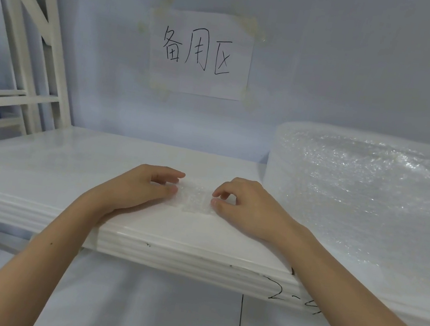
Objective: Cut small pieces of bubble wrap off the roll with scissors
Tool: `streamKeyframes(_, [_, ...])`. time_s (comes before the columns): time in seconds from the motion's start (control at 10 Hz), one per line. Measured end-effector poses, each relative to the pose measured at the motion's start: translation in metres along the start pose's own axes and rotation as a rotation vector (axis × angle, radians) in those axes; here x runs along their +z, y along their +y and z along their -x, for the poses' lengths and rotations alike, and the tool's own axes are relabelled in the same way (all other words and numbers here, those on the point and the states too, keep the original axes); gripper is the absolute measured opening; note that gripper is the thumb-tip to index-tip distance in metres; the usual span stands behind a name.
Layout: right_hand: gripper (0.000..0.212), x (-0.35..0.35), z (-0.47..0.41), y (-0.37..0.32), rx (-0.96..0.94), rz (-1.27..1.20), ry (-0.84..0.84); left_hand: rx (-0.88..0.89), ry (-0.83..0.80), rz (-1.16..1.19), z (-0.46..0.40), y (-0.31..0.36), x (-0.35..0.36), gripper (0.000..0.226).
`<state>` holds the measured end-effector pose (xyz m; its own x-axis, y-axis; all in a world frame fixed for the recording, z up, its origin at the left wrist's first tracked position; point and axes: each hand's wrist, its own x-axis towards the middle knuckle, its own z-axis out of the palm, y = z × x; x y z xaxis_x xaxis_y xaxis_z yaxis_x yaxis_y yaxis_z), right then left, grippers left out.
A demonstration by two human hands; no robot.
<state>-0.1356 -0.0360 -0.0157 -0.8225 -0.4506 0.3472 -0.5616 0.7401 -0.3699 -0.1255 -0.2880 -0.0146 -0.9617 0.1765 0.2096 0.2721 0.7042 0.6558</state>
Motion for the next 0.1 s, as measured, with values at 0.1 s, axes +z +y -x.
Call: streamKeyframes(0.1, [0.021, -0.0025, -0.0018, -0.0036, 0.002, -0.087, 0.093, 0.015, 0.088, 0.068, 0.0017, 0.0023, -0.0021, 0.03])
